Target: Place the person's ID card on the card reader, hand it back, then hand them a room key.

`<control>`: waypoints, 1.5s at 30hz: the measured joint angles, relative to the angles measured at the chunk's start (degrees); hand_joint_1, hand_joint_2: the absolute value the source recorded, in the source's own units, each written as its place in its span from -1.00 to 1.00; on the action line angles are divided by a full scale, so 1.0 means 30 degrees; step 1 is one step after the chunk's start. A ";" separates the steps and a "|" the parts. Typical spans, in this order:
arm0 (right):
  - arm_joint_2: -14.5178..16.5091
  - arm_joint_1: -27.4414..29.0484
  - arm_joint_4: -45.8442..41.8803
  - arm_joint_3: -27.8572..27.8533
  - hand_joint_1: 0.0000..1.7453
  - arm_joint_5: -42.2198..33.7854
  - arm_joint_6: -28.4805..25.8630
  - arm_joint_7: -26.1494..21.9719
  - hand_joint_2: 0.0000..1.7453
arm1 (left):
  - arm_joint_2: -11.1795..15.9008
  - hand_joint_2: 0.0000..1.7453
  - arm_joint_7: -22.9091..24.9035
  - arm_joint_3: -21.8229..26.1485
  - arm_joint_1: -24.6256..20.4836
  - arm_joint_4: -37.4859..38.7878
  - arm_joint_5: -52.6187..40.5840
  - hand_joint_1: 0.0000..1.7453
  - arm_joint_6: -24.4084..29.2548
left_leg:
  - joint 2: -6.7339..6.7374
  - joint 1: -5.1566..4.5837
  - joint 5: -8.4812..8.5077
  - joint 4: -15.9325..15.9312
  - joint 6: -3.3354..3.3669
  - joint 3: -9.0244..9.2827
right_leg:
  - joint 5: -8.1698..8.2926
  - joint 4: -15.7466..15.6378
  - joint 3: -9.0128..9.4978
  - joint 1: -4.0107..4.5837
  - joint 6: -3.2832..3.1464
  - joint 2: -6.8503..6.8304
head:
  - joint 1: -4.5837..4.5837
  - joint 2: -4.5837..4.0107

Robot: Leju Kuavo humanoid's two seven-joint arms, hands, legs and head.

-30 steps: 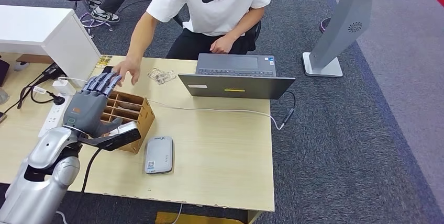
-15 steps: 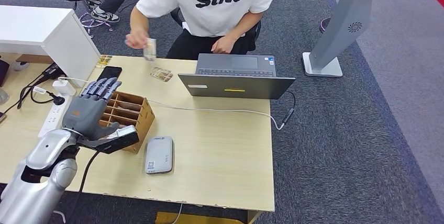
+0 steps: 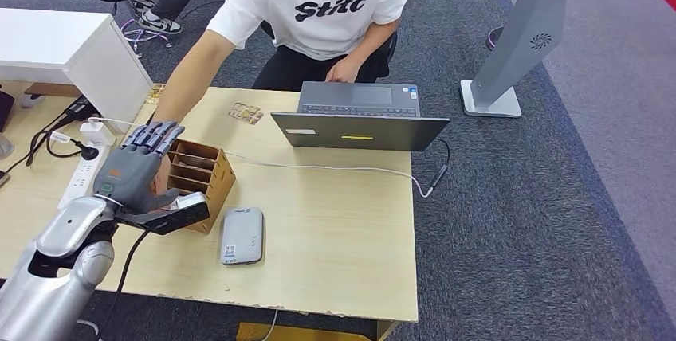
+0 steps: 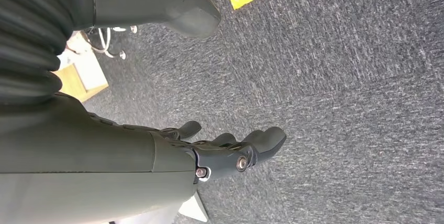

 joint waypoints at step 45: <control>-0.0005 -0.0015 -0.0089 -0.0148 -1.00 0.0446 0.0153 -0.0286 1.00 | 0.0394 1.00 -0.3444 -0.1158 0.0616 -0.1332 0.5733 -1.00 -0.2212 | -0.0008 0.0002 0.0007 -0.0001 -0.0011 -0.0007 | 0.0000 0.0005 0.0001 0.0001 -0.0001 -0.0007 | 0.0000 0.0000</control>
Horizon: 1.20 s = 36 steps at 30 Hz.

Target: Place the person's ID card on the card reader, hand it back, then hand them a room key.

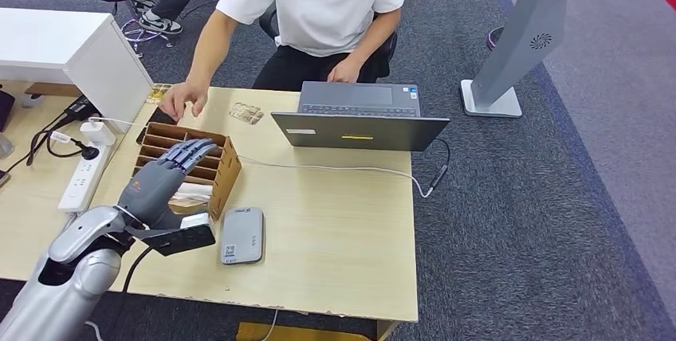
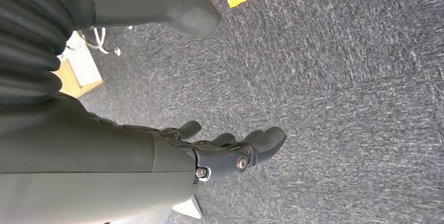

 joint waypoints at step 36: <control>-0.0007 -0.0081 0.0000 -0.0326 -1.00 0.0402 0.0018 0.0004 1.00 | 0.4269 1.00 0.2035 -0.1360 0.0067 -0.1133 0.0338 -1.00 -0.0794 | -0.0010 0.0004 0.0004 -0.0001 -0.0006 0.0001 | -0.0001 0.0003 -0.0004 0.0002 -0.0003 0.0000 | 0.0002 0.0000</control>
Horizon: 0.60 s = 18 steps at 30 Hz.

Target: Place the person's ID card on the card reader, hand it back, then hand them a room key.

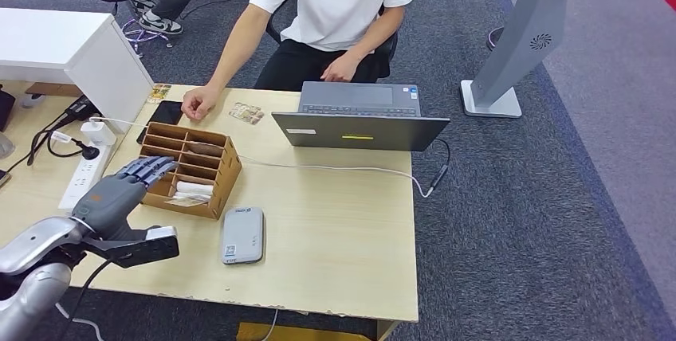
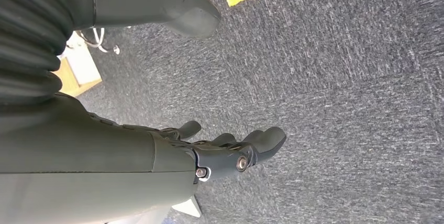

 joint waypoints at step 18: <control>0.0007 -0.0031 0.0000 -0.0002 -1.00 0.0188 0.0005 0.0035 1.00 | -0.2423 1.00 0.0703 -0.0237 0.0180 0.2827 -0.3086 -1.00 0.2175 | -0.0013 -0.0002 -0.0001 0.0002 0.0000 -0.0001 | 0.0001 -0.0002 0.0000 -0.0001 0.0001 -0.0005 | 0.0000 0.0000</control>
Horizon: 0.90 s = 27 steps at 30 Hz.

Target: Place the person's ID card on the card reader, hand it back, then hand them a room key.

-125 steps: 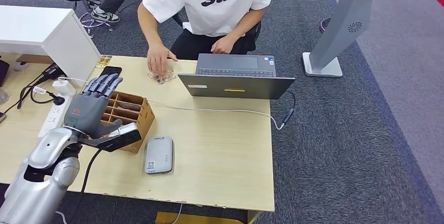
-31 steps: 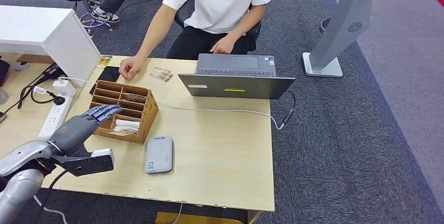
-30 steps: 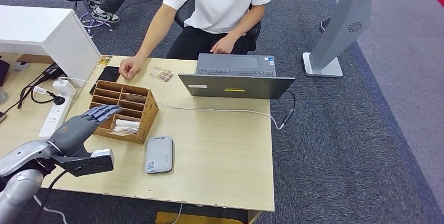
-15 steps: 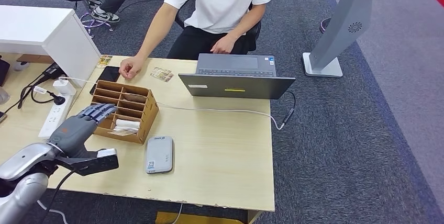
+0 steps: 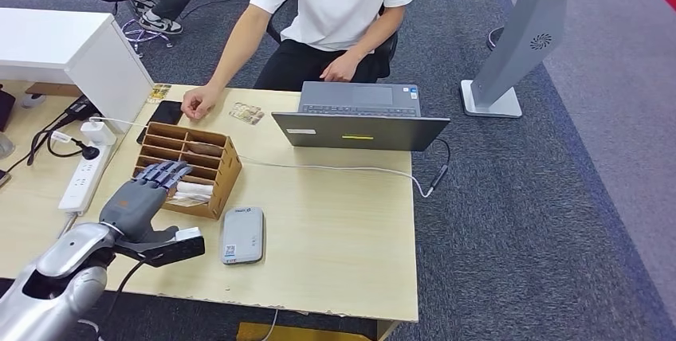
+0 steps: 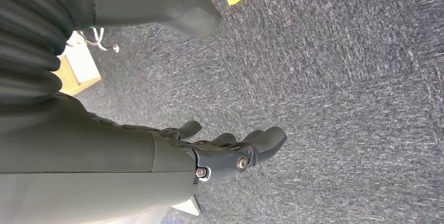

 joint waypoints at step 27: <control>0.0000 0.0006 0.0000 -0.0013 -1.00 0.0206 0.0046 0.0082 1.00 | -0.1340 1.00 0.0685 0.0000 -0.0309 0.2242 -0.1748 -1.00 0.0377 | 0.0000 0.0001 0.0001 0.0000 0.0000 0.0002 | 0.0001 0.0001 -0.0001 0.0001 -0.0001 0.0000 | -0.0002 0.0000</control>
